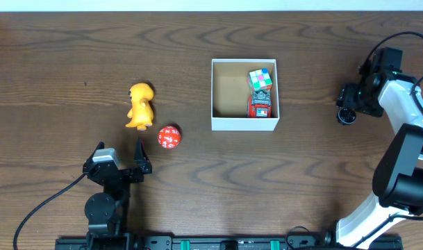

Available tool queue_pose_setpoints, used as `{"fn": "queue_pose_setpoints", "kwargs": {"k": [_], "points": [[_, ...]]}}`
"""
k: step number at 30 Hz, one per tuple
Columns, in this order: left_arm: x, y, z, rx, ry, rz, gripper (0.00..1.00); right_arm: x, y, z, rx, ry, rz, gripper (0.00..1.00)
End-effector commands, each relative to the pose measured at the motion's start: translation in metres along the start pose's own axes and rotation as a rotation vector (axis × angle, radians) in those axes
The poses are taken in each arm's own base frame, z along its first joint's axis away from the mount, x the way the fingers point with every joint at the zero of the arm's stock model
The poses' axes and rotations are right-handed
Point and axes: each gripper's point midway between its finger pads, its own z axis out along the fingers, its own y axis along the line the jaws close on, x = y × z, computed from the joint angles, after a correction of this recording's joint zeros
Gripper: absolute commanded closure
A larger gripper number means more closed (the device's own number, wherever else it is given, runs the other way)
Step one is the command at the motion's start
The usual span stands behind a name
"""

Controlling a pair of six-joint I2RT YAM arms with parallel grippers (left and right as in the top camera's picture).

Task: Pack container
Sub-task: 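Lower the right gripper and grasp the black round object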

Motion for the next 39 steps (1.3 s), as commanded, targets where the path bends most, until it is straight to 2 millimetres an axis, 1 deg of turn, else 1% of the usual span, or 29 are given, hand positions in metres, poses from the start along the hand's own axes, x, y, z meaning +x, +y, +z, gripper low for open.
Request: {"fn": "queue_pose_setpoints", "kwargs": {"k": [1, 10, 18, 24, 27, 29, 36, 39], "points": [[0.017, 0.004, 0.001, -0.016, 0.050, -0.003, 0.02, 0.003, 0.001, 0.009, 0.010, 0.022, -0.024, 0.23], [0.017, 0.004, 0.001, -0.016, 0.050, -0.003, 0.02, 0.012, 0.002, 0.026, 0.006, 0.070, -0.025, 0.23], [0.017, 0.004, 0.001, -0.015, 0.050, -0.003, 0.02, 0.016, 0.003, 0.031, 0.002, 0.086, -0.025, 0.26], [0.017, 0.004, 0.001, -0.016, 0.050, -0.003, 0.02, 0.022, 0.003, 0.032, 0.003, 0.107, -0.019, 0.27], [0.017, 0.004, 0.001, -0.015, 0.050, -0.003, 0.02, 0.023, 0.003, 0.032, 0.003, 0.110, -0.019, 0.29], [0.017, 0.004, 0.001, -0.015, 0.050, -0.003, 0.02, 0.024, 0.003, 0.031, 0.004, 0.115, -0.018, 0.34], [0.017, 0.004, 0.001, -0.016, 0.050, -0.003, 0.02, 0.032, 0.002, 0.030, 0.008, 0.147, 0.015, 0.36], [0.017, 0.004, 0.001, -0.016, 0.050, -0.003, 0.02, 0.032, 0.002, 0.030, 0.008, 0.150, 0.015, 0.41]]}}
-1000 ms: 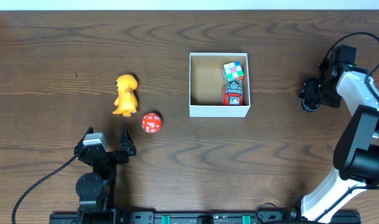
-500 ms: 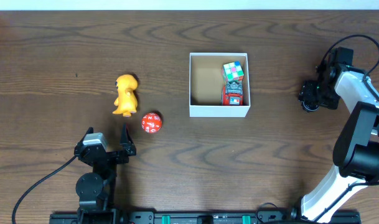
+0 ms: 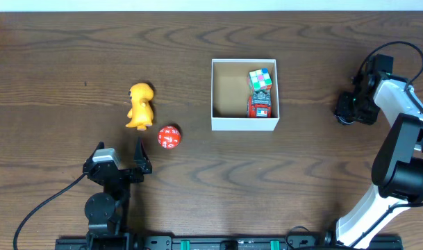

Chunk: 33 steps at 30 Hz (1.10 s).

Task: Pack container
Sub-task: 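Lower the right gripper and grasp the black round object, then lift the black object and carry it over the white box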

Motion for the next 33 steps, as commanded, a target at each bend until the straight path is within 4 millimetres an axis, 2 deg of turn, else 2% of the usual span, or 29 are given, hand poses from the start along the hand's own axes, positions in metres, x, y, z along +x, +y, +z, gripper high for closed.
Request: {"fn": "queue_pose_setpoints", "kwargs": {"k": [1, 11, 14, 17, 22, 26, 29, 33], "points": [[0.017, 0.004, 0.001, -0.015, 0.050, -0.003, 0.02, 0.003, 0.004, 0.005, 0.000, 0.018, 0.008, 0.43], [0.017, 0.004, 0.001, -0.016, 0.050, -0.003, 0.02, 0.000, 0.017, 0.003, -0.006, 0.004, -0.026, 0.48], [0.017, 0.004, 0.001, -0.016, 0.050, -0.003, 0.02, -0.010, 0.030, -0.004, -0.013, -0.026, -0.055, 0.48], [0.017, 0.004, 0.001, -0.016, 0.050, -0.003, 0.02, -0.029, 0.047, -0.017, -0.026, -0.083, -0.087, 0.48], [0.017, 0.004, 0.001, -0.016, 0.050, -0.003, 0.02, -0.066, 0.087, -0.055, -0.060, -0.204, -0.155, 0.48], [0.017, 0.004, 0.001, -0.016, 0.050, -0.003, 0.02, -0.092, 0.131, -0.096, -0.102, -0.315, -0.224, 0.48], [0.017, 0.004, 0.001, -0.016, 0.050, -0.003, 0.02, -0.103, 0.168, -0.126, -0.141, -0.397, -0.281, 0.47], [0.017, 0.004, 0.001, -0.015, 0.050, -0.003, 0.02, -0.104, 0.216, -0.155, -0.194, -0.476, -0.357, 0.47]]}}
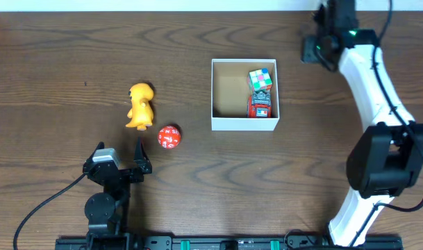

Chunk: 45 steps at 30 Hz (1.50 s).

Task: Pack container
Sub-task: 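Lift the black object and carry it over the white box, then lower the black object into the box and open the right gripper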

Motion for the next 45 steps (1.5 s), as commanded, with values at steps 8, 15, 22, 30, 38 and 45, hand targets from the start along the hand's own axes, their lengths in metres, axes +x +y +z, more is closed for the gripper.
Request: {"fn": "queue_pose_setpoints", "kwargs": {"k": [8, 15, 22, 30, 38, 45], "points": [[0.017, 0.004, 0.001, -0.015, 0.050, -0.003, 0.02, -0.016, 0.121, -0.020, -0.141, -0.106, -0.198, 0.46], [0.017, 0.004, 0.001, -0.015, 0.050, -0.003, 0.02, -0.003, 0.156, -0.017, -0.183, -0.097, -0.258, 0.48], [0.017, 0.004, 0.001, -0.016, 0.050, -0.003, 0.02, 0.026, 0.185, 0.009, -0.256, -0.012, -0.298, 0.48], [0.017, 0.004, 0.001, -0.016, 0.050, -0.003, 0.02, 0.040, 0.196, 0.021, -0.267, 0.023, -0.317, 0.47], [0.017, 0.004, 0.001, -0.015, 0.050, -0.003, 0.02, 0.061, 0.188, 0.020, -0.249, 0.114, -0.321, 0.48], [0.017, 0.004, 0.001, -0.016, 0.050, -0.003, 0.02, 0.071, 0.183, 0.021, -0.237, 0.159, -0.323, 0.46]]}}
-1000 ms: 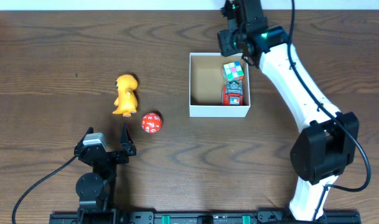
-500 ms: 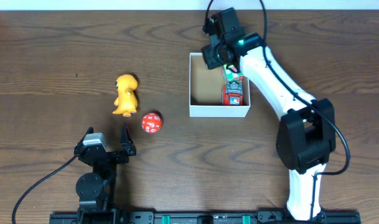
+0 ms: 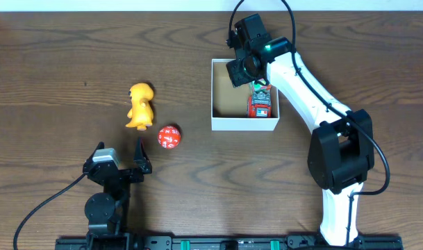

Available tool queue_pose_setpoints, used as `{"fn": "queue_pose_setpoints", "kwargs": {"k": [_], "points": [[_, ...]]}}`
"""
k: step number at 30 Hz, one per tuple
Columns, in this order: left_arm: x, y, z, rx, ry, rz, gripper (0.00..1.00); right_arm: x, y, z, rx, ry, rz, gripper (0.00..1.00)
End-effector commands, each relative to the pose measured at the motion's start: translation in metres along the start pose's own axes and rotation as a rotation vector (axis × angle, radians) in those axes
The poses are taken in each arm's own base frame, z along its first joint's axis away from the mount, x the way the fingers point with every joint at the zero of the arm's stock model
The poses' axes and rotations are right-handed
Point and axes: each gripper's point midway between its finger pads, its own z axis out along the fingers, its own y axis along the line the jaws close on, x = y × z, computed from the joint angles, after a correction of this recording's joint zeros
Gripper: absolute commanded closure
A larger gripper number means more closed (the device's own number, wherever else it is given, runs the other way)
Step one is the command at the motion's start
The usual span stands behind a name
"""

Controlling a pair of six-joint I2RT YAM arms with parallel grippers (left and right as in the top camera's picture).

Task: Pack container
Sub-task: 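Lower the black object into the box and open the right gripper, then raise the right gripper and move it to the upper right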

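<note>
A white open box (image 3: 217, 125) stands right of the table's middle. Inside, along its right wall, lies a red toy (image 3: 260, 106); just above it a patch of the coloured puzzle cube (image 3: 260, 87) shows under my right arm. My right gripper (image 3: 240, 70) hangs over the box's far half, and its fingers are too dark to read. A yellow duck figure (image 3: 140, 105) and a red ball with white marks (image 3: 169, 137) lie on the table left of the box. Near the front edge my left gripper (image 3: 121, 158) sits open, just in front of the ball.
The right arm's white links (image 3: 305, 83) slant from the box's far right corner down to its base (image 3: 343, 160) at the right. A black cable (image 3: 44, 205) runs from the left arm's base toward the front left corner.
My right gripper has moved from beyond the box's far right corner to over the box's far half, covering most of the puzzle cube. The left arm and the toys have not moved.
My right gripper was low at the table's right side, level with the box's front. Then it had shifted slightly there, then stood near the far edge right of the box, and now it is over the box. The left arm, duck and ball stayed put.
</note>
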Motion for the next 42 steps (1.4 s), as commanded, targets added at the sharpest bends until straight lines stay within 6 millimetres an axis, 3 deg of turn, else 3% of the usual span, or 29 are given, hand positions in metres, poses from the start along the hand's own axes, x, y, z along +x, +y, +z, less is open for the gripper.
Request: {"fn": "queue_pose_setpoints", "kwargs": {"k": [1, 10, 21, 26, 33, 36, 39, 41, 42], "points": [[0.017, 0.004, 0.001, -0.015, 0.050, -0.003, 0.02, -0.005, 0.005, -0.003, -0.007, -0.016, -0.020, 0.46], [0.017, 0.004, 0.001, -0.015, 0.050, -0.003, 0.02, 0.013, 0.001, 0.026, -0.003, 0.061, -0.014, 0.46], [0.017, 0.004, 0.001, -0.016, 0.049, -0.003, 0.02, 0.017, -0.012, 0.027, 0.011, 0.077, -0.010, 0.46], [0.017, 0.004, 0.001, -0.016, 0.049, -0.003, 0.02, 0.016, -0.014, 0.027, 0.012, 0.074, -0.007, 0.27], [0.017, 0.004, 0.001, -0.016, 0.049, -0.003, 0.02, 0.005, -0.014, 0.025, 0.011, 0.031, -0.007, 0.25], [0.017, 0.004, 0.001, -0.016, 0.049, -0.003, 0.02, -0.019, -0.014, 0.009, 0.010, -0.051, -0.009, 0.25], [0.017, 0.004, 0.001, -0.016, 0.049, -0.003, 0.02, -0.055, -0.020, -0.026, 0.032, -0.170, -0.004, 0.26], [0.017, 0.004, 0.001, -0.016, 0.049, -0.003, 0.02, -0.073, -0.036, -0.055, 0.100, -0.228, 0.016, 0.27], [0.017, 0.004, 0.001, -0.016, 0.049, -0.003, 0.02, -0.082, -0.054, -0.078, 0.174, -0.263, 0.036, 0.26]]}}
